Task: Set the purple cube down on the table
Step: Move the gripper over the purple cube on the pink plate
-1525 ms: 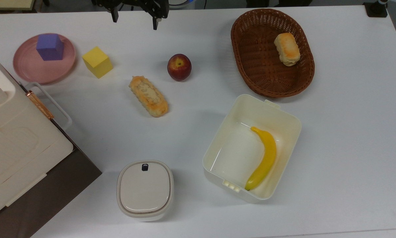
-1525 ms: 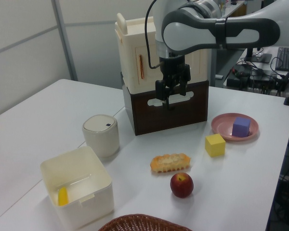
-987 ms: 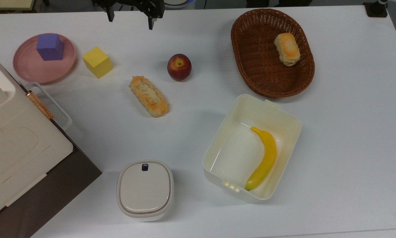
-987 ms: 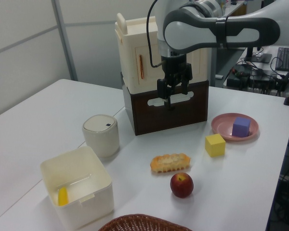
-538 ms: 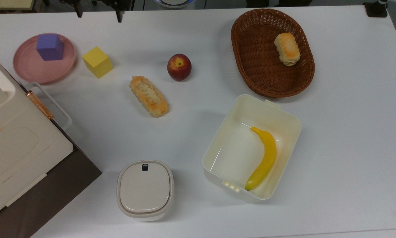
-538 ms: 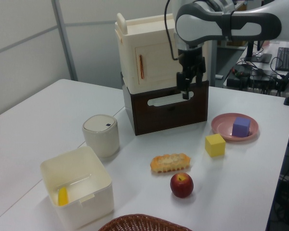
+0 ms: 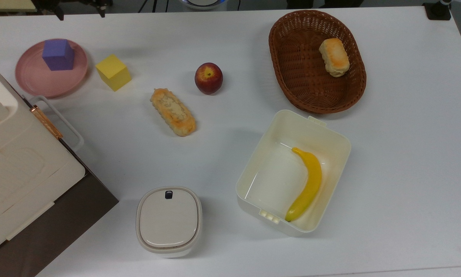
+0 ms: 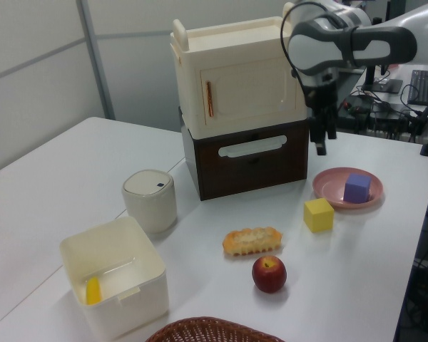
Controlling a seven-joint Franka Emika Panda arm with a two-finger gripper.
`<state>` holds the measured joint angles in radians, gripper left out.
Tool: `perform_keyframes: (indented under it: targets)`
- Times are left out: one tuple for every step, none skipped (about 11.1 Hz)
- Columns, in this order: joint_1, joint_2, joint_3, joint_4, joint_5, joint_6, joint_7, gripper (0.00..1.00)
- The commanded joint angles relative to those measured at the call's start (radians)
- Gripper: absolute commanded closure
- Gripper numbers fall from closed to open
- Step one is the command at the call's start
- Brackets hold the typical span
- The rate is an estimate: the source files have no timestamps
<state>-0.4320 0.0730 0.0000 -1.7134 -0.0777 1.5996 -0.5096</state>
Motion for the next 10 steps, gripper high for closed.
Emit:
perform_keyframes:
  targets:
    - [-0.071,0.060,0.002,-0.040,0.010,0.034,-0.078,0.00]
    - [-0.099,0.085,-0.001,-0.038,0.009,0.048,-0.098,0.00]
    - [-0.115,0.108,-0.002,-0.037,0.006,0.065,-0.104,0.00]
    - [-0.134,0.117,-0.002,-0.035,-0.007,0.086,-0.104,0.00]
    - [-0.161,0.120,-0.003,-0.034,-0.008,0.101,-0.105,0.00]
    - [-0.184,0.135,-0.005,-0.032,-0.011,0.123,-0.106,0.00]
    - [-0.191,0.158,-0.005,-0.031,-0.022,0.150,-0.106,0.00]
    - [-0.192,0.177,-0.006,-0.031,-0.051,0.175,-0.106,0.00]
    - [-0.192,0.203,-0.008,-0.031,-0.071,0.189,-0.104,0.00]
    - [-0.192,0.221,-0.020,-0.031,-0.077,0.218,-0.101,0.00]
